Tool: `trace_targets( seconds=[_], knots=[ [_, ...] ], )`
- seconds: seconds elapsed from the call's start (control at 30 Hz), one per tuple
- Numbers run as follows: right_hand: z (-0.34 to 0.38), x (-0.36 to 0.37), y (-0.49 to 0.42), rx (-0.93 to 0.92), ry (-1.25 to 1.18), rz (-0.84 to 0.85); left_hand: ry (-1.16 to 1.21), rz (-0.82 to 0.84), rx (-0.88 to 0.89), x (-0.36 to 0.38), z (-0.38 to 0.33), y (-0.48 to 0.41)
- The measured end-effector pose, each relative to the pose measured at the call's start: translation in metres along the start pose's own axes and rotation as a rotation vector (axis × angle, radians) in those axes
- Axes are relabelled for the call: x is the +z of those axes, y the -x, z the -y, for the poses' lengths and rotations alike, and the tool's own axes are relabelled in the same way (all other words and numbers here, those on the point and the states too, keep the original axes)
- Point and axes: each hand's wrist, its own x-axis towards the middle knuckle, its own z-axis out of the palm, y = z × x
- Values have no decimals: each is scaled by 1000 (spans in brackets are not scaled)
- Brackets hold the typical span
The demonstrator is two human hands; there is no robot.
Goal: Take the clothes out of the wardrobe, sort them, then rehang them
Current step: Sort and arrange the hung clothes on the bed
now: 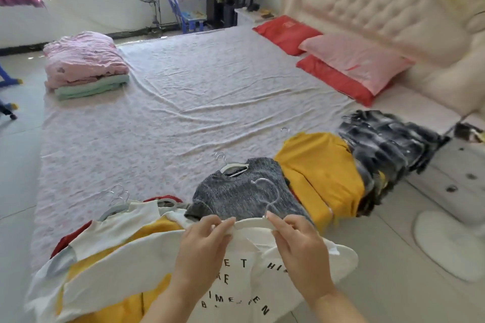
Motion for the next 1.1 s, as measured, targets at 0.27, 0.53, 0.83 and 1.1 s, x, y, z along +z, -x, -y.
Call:
trace_targets(
  seconds=[0.27, 0.53, 0.83, 1.1],
  knots=[
    [-110, -158, 62, 102, 142, -141, 157, 188, 109, 84, -180, -8],
    [-220, -241, 60, 169, 282, -235, 220, 322, 181, 163, -279, -58],
    [-352, -283, 3, 240, 374, -222, 275, 394, 198, 263, -342, -165],
    [-456, -303, -53, 276, 323, -201, 257, 453, 205, 323, -385, -252]
  ],
)
